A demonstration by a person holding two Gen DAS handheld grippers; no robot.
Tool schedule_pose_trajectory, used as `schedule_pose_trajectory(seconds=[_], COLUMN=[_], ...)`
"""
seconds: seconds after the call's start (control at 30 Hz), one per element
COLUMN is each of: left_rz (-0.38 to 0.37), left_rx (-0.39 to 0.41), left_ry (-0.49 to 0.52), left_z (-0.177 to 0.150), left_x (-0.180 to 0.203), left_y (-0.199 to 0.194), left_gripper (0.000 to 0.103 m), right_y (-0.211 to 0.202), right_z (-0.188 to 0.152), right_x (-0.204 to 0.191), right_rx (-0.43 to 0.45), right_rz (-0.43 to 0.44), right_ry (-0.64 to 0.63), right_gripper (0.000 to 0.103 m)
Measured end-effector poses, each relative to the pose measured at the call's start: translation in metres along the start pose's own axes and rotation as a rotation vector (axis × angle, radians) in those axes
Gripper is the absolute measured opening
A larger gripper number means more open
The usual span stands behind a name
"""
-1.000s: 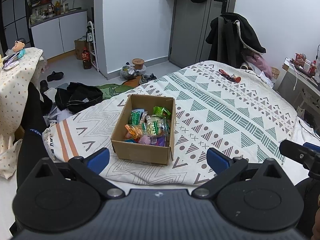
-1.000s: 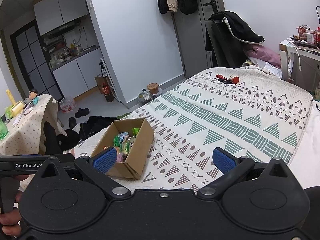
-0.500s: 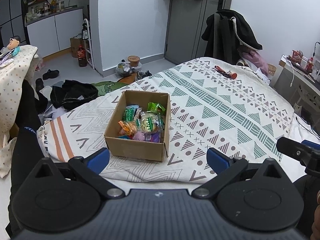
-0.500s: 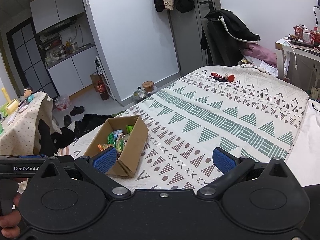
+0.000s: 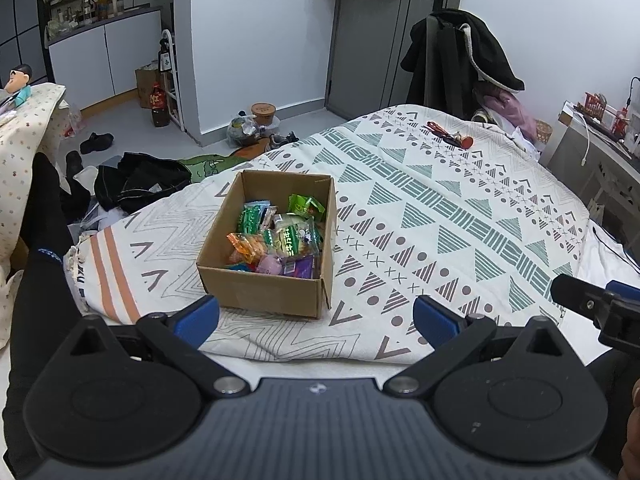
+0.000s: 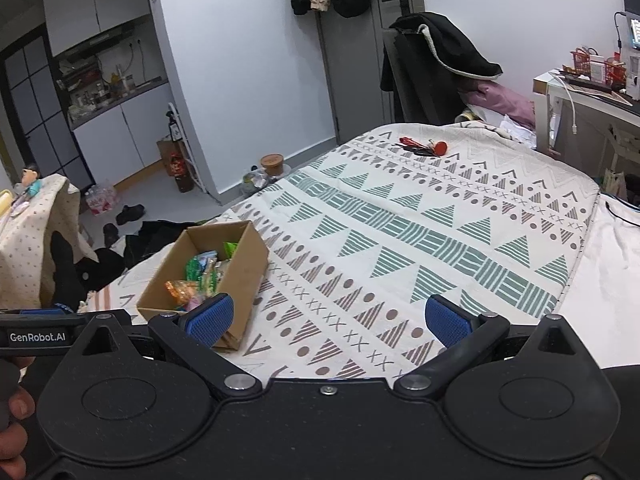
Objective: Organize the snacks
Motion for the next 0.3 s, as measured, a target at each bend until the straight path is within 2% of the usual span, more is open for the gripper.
schedule_pose_trajectory(seconds=[0.3], left_rz=[0.004], left_rx=[-0.010], left_ry=[-0.002], left_z=[0.001], left_x=[-0.002], left_y=[0.014], left_gripper=[0.103], right_y=[0.015], right_z=[-0.002], right_x=[-0.002], right_rx=[-0.024], right_rz=[-0.031], right_ry=[-0.011], right_gripper=[0.103])
Point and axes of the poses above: each gripper's, at about its wrist camera, not at the fingertips, and y roughly the way its jaws point, x to its right, z to its top, the point moved 5 cm from there along y, roughly the way its jaws point, and after that the axes turned 4 degrees about y, right-handed, at the moved point
